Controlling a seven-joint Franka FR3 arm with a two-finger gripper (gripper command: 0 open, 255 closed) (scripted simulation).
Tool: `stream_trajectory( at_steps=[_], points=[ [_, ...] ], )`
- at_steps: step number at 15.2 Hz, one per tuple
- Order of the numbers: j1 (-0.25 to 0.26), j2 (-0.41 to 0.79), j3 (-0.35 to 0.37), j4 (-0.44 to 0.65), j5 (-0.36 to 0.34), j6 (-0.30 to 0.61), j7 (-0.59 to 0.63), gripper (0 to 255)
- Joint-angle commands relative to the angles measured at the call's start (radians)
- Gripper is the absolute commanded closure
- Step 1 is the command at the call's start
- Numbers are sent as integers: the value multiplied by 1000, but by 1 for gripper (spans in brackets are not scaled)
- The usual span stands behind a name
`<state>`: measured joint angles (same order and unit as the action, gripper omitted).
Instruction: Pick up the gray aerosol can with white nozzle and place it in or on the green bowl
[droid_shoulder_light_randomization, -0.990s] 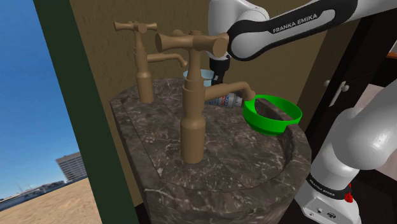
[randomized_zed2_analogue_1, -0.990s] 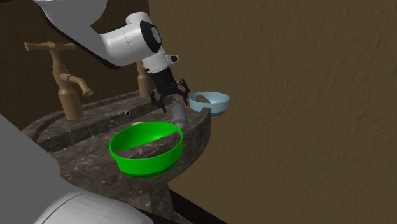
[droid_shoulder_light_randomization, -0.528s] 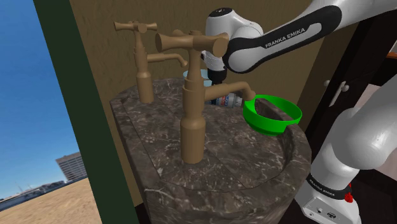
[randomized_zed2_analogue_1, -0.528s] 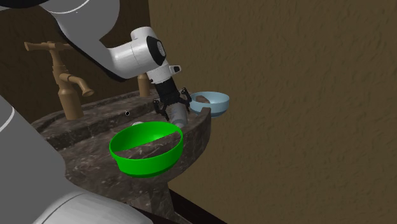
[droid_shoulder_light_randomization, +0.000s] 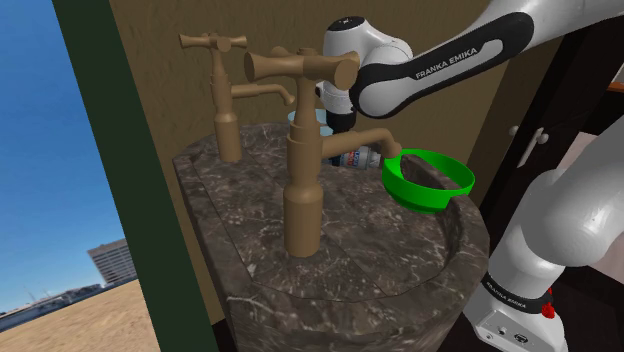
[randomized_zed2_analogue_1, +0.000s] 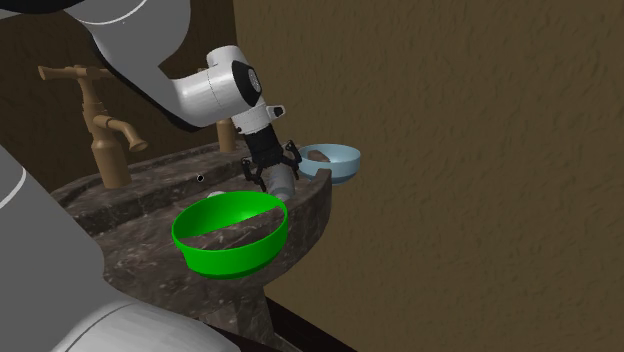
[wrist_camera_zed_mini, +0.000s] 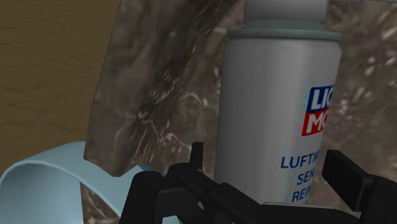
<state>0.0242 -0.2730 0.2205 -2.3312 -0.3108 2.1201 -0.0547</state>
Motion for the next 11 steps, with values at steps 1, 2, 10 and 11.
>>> stream_trajectory(
  at_steps=[1, 2, 10, 11],
  points=[
    [0, 0, 0, 0, 0, 0, 0, 255],
    [0, 0, 0, 0, 0, 0, 0, 255],
    [0, 0, 0, 0, 0, 0, 0, 255],
    [1, -5, -1, 9, 3, -13, -5, 255]
  ],
)
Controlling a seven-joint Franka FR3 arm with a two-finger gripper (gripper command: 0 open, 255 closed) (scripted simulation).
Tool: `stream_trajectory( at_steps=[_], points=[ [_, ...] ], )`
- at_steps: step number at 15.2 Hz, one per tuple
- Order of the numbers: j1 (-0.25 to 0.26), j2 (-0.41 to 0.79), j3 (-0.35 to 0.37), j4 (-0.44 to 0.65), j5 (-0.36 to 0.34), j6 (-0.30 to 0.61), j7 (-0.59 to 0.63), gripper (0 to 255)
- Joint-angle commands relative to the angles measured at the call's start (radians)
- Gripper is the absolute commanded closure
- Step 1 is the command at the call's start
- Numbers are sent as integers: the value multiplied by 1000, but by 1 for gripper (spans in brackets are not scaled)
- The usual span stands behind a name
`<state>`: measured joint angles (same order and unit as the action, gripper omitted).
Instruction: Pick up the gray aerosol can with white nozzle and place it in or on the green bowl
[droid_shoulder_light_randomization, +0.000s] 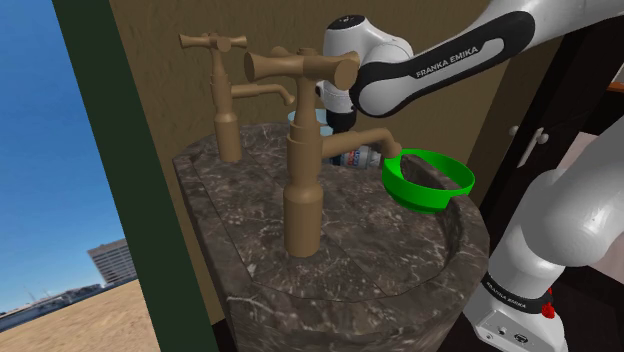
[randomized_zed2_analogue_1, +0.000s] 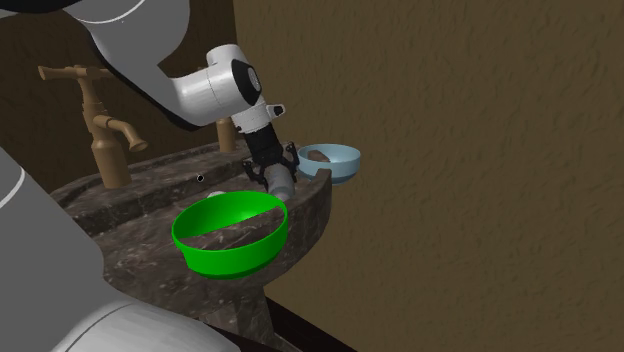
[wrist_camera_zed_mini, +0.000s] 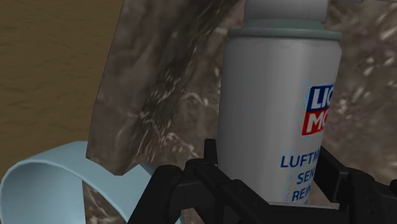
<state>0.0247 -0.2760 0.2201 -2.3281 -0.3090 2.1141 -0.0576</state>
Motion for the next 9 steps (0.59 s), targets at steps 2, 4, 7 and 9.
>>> stream_trajectory(
  at_steps=[2, 4, 7, 9],
  points=[
    [2, -10, -1, 24, 8, -32, -13, 255],
    [3, -18, -3, 44, 14, -58, -23, 255],
    [4, -28, -4, 74, 22, -97, -37, 255],
    [5, -34, -5, 96, 26, -122, -46, 255]
  ],
)
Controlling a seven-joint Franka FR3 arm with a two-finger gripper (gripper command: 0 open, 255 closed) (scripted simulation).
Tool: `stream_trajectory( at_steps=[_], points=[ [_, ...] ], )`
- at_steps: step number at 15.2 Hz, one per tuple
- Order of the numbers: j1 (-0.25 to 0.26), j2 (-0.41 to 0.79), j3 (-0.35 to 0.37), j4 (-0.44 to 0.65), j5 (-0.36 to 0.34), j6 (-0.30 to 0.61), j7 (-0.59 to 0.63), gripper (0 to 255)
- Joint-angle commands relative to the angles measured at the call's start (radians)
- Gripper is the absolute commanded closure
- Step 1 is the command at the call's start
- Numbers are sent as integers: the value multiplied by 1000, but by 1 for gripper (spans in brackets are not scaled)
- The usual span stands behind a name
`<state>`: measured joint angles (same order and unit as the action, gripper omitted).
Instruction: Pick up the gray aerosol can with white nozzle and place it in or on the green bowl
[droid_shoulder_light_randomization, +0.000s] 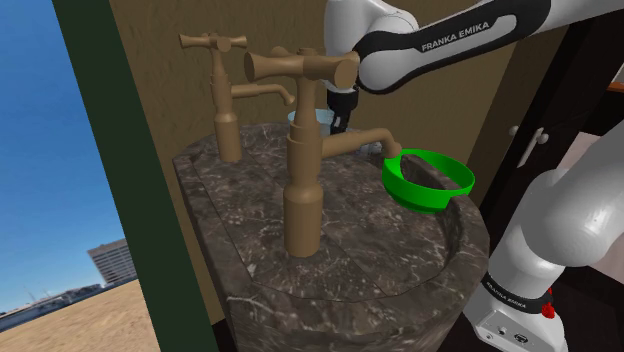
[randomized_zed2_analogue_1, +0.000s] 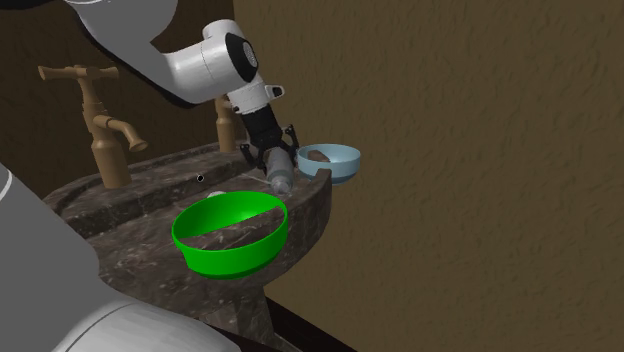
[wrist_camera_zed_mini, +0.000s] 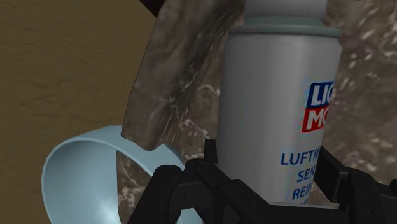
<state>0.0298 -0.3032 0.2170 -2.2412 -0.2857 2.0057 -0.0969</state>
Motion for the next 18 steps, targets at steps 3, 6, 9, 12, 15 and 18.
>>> stream_trajectory(
  at_steps=[3, 6, 9, 12, 15, 18],
  points=[
    [1, -13, -3, 43, 9, -52, -20, 255],
    [1, -18, -4, 78, 13, -90, -32, 255],
    [2, -20, -4, 115, 17, -128, -44, 255],
    [1, -21, -4, 154, 21, -166, -55, 255],
    [1, -19, -4, 195, 23, -205, -66, 255],
    [0, -16, -4, 238, 25, -243, -76, 255]
  ],
)
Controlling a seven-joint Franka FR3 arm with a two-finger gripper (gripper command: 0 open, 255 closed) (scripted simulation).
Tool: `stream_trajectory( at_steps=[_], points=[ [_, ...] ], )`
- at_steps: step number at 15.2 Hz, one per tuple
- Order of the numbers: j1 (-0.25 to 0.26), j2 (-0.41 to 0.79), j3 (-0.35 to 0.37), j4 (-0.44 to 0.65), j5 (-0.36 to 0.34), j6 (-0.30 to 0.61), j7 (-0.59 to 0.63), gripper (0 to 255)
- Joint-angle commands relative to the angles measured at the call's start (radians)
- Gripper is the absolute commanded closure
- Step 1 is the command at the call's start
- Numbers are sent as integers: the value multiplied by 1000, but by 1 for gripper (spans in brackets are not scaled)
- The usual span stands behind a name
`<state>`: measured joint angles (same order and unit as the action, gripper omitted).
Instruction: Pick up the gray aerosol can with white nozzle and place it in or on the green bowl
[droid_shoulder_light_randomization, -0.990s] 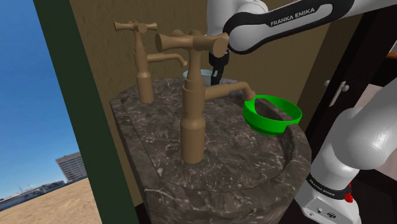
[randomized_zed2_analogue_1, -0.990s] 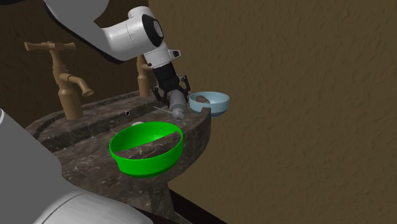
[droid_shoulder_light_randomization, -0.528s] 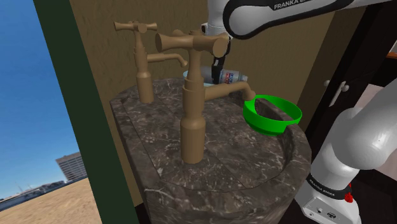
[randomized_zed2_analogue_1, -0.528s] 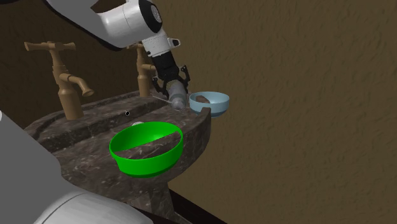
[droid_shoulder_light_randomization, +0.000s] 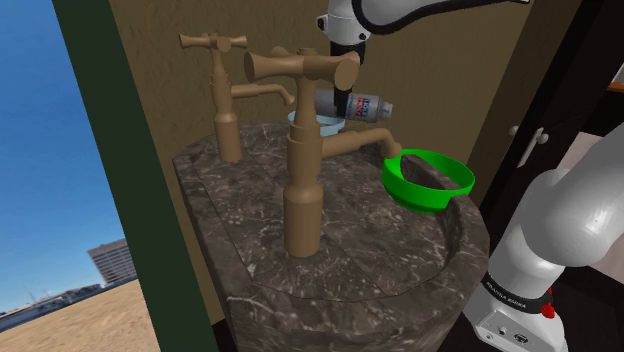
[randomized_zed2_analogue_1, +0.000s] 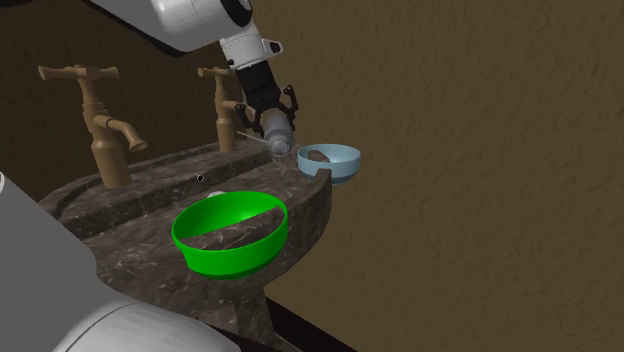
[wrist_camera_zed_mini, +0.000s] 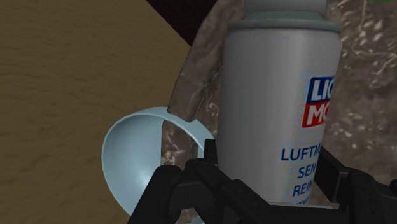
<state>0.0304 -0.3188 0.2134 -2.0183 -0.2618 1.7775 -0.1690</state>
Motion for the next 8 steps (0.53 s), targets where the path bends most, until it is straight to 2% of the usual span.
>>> stream_trajectory(
  at_steps=[1, 2, 8],
  points=[
    [0, 1, 0, 30, 1, -27, -8, 255],
    [-1, 3, 0, 40, 1, -36, -10, 255],
    [25, -242, -23, -170, 39, -62, -36, 255]
  ],
)
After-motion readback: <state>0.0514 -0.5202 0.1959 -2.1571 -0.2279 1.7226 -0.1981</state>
